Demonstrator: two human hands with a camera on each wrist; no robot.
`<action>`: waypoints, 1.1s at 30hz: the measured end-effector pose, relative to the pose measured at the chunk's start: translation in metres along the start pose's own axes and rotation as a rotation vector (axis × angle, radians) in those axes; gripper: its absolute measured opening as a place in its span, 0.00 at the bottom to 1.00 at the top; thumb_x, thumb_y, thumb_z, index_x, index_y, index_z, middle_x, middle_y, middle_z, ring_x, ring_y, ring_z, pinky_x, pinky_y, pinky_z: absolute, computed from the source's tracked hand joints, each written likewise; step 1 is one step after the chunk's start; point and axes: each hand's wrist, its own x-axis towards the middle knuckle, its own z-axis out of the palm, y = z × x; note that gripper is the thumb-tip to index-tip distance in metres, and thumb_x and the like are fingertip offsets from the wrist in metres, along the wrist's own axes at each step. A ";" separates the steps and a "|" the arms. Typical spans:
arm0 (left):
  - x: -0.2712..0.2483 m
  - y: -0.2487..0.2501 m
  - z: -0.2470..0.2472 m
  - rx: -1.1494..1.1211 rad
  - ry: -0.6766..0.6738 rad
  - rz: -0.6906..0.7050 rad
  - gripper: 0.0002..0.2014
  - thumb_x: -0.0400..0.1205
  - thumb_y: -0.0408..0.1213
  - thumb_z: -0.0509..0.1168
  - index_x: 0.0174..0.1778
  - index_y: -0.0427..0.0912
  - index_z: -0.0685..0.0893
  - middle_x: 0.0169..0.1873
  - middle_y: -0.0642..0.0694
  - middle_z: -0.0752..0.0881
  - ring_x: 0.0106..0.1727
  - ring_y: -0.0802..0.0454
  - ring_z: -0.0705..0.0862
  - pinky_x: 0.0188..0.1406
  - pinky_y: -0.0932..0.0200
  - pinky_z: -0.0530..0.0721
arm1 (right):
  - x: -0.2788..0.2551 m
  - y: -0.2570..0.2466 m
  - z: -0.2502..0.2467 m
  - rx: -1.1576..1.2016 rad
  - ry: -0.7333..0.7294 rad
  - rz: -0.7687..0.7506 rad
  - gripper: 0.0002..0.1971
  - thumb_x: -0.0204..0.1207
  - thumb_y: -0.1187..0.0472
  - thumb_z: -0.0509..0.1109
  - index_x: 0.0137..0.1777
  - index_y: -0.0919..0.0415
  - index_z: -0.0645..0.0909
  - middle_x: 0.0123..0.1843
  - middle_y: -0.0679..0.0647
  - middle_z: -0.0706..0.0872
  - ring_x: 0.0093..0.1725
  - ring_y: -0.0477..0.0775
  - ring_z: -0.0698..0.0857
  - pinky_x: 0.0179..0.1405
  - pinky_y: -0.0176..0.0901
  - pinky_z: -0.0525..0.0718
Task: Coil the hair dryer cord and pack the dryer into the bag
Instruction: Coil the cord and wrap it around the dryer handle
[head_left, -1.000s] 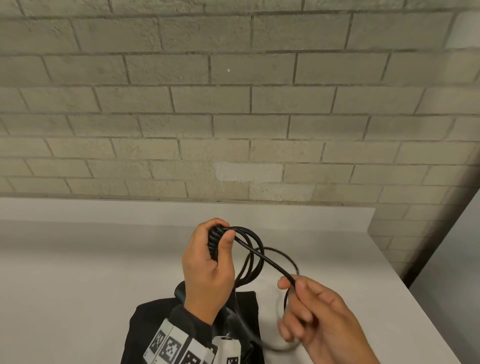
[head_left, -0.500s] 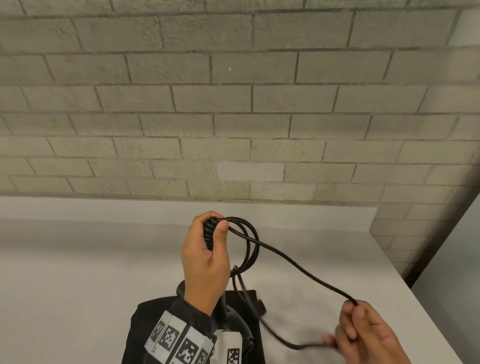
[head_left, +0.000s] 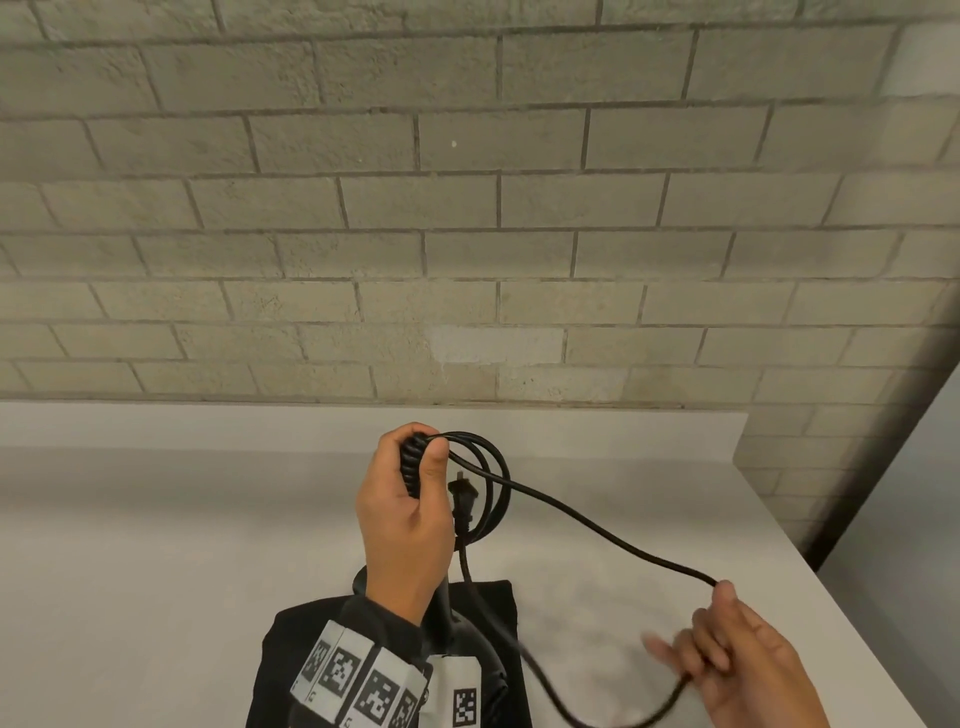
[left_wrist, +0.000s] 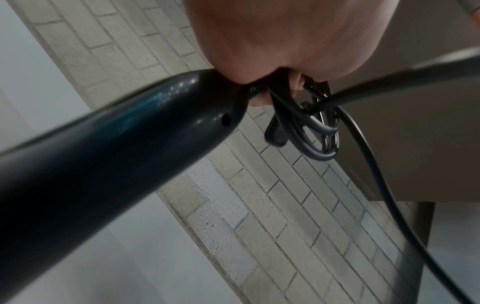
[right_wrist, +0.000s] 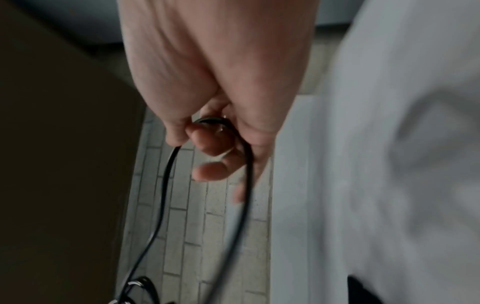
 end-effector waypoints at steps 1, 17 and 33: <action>0.000 0.000 -0.001 0.005 -0.005 0.000 0.22 0.81 0.66 0.59 0.53 0.50 0.80 0.35 0.60 0.79 0.33 0.53 0.79 0.34 0.50 0.82 | 0.000 0.001 -0.002 -0.037 0.006 0.013 0.24 0.79 0.56 0.63 0.22 0.59 0.64 0.20 0.52 0.58 0.17 0.48 0.60 0.17 0.34 0.69; -0.006 0.010 -0.005 0.117 -0.072 0.127 0.13 0.83 0.51 0.63 0.54 0.47 0.82 0.42 0.54 0.85 0.42 0.51 0.85 0.40 0.49 0.88 | 0.005 -0.084 -0.026 -0.626 0.127 -0.311 0.20 0.52 0.47 0.80 0.26 0.66 0.82 0.15 0.56 0.61 0.14 0.45 0.56 0.21 0.24 0.60; -0.007 0.011 -0.002 0.112 -0.091 0.126 0.12 0.82 0.50 0.64 0.53 0.47 0.83 0.42 0.54 0.85 0.43 0.53 0.85 0.43 0.59 0.85 | -0.051 0.018 0.087 -0.809 -0.117 -0.912 0.16 0.60 0.60 0.66 0.49 0.46 0.78 0.51 0.42 0.81 0.56 0.44 0.79 0.54 0.27 0.74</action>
